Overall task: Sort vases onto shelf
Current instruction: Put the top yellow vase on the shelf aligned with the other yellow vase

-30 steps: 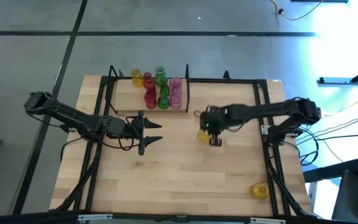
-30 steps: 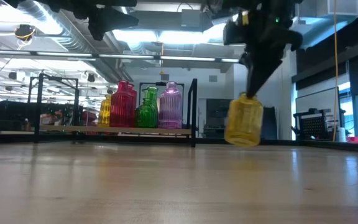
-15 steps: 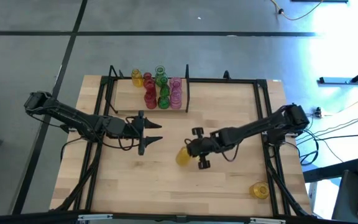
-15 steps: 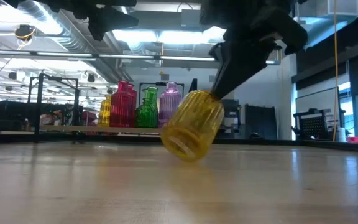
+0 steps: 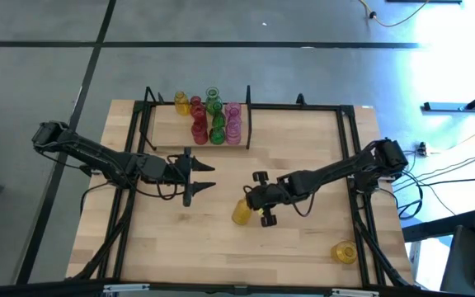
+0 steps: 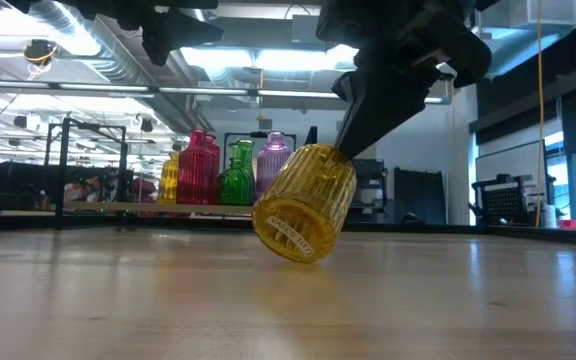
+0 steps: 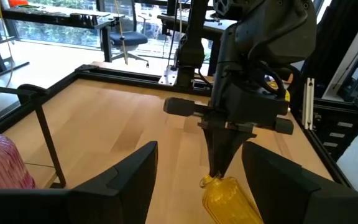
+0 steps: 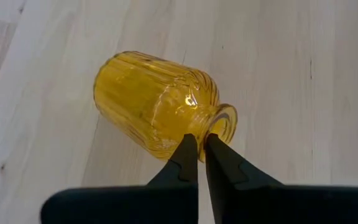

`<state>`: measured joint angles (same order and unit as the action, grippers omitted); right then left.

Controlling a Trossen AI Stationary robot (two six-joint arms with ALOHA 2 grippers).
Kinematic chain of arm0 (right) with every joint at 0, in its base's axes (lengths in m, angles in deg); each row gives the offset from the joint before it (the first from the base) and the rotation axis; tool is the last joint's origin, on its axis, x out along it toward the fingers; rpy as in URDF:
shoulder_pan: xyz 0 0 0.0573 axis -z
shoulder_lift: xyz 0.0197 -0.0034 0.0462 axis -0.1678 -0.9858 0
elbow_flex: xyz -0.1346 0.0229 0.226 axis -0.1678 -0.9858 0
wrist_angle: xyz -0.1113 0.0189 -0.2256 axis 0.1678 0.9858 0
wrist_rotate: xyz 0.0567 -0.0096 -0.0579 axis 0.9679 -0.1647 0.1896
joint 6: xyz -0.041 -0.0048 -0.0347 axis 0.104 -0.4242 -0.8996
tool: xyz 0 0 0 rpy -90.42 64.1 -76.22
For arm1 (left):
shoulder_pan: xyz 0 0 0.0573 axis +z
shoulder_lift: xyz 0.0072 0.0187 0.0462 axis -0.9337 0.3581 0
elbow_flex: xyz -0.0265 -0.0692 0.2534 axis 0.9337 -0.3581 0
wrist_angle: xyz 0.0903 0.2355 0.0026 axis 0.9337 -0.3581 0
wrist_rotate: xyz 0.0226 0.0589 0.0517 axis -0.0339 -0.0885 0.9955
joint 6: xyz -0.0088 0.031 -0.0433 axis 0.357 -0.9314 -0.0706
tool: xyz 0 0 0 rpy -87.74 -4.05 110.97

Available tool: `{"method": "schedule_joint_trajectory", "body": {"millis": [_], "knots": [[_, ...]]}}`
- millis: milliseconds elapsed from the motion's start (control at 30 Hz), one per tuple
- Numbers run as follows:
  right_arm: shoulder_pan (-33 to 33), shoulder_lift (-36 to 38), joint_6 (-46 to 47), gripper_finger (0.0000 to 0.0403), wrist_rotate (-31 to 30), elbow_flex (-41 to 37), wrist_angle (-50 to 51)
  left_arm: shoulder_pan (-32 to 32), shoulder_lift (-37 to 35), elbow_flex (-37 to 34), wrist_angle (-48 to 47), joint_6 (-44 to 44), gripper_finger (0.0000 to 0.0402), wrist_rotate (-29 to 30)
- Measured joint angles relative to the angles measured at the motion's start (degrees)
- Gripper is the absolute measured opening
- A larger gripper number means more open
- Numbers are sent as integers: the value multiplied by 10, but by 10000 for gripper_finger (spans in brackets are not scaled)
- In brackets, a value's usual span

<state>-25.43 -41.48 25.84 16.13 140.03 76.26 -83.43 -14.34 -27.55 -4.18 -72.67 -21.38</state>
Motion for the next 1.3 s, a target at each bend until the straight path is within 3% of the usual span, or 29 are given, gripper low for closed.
{"method": "schedule_joint_trajectory", "body": {"millis": [133,533,867,1100,1300], "knots": [[0,0,-5,2,-15,2,7,0,0,0,0,0,227,0],[0,0,-61,1,-157,51,113,0,0,0,0,0,227,0],[-16,-7,-79,2,-178,50,119,0,0,0,1,0,227,0],[-15,-9,-43,6,-157,50,118,0,0,0,1,0,227,1],[-15,-9,-39,68,-139,50,104,0,0,0,1,0,227,0]]}}
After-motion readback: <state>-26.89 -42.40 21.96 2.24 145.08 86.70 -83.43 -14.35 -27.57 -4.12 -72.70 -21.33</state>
